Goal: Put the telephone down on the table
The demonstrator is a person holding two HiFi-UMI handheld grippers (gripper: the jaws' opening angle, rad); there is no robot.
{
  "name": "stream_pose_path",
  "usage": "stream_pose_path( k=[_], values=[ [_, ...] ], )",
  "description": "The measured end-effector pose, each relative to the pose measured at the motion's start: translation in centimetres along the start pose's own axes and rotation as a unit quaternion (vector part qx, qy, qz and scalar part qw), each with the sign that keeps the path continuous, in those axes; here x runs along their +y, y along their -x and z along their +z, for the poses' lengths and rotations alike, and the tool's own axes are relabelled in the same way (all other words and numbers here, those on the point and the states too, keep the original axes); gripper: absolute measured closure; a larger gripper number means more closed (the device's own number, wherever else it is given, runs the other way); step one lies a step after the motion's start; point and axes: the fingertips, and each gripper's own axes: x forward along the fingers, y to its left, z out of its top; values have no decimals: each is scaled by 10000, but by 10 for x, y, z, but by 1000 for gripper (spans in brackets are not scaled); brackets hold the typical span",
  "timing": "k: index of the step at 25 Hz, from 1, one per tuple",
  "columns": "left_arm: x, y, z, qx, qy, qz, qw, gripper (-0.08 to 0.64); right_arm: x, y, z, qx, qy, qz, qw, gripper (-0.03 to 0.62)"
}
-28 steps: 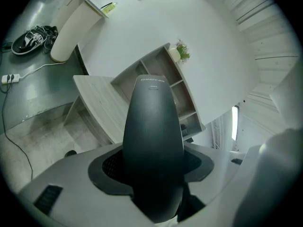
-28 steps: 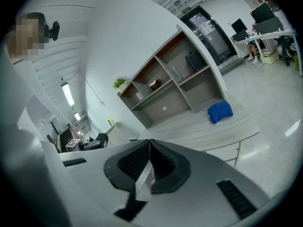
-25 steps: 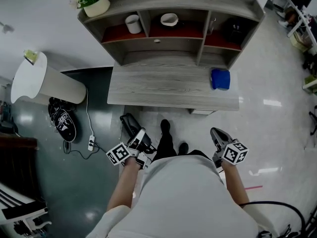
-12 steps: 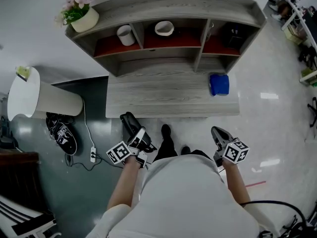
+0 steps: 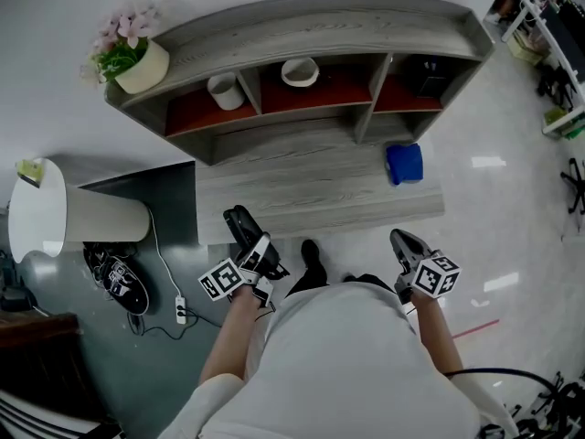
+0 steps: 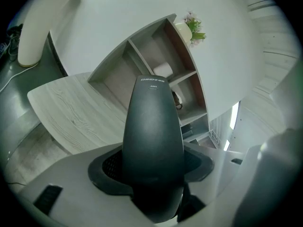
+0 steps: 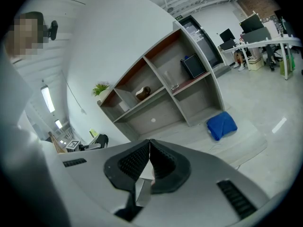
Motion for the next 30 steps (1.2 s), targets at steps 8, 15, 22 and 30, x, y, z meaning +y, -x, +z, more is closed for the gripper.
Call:
stream_pose_path(
  k=[8,15,22,30],
  values=[
    [21,-21,42,357,-223,-91,9991,272,16,-34,4,-130,-48,-315,9994,575],
    [44,-31,60,597,-309,-47,9977,272,32,-60,10,-205,-21,-403,9990,575],
    [54,-52,55,740,-138,46,9972,272,26,-69,9,-119,-65,-439,9989,575],
    [46,-84,48,689,-83,252,9973,272,6,-81,29,20,-49,-282,9996,575]
  ],
)
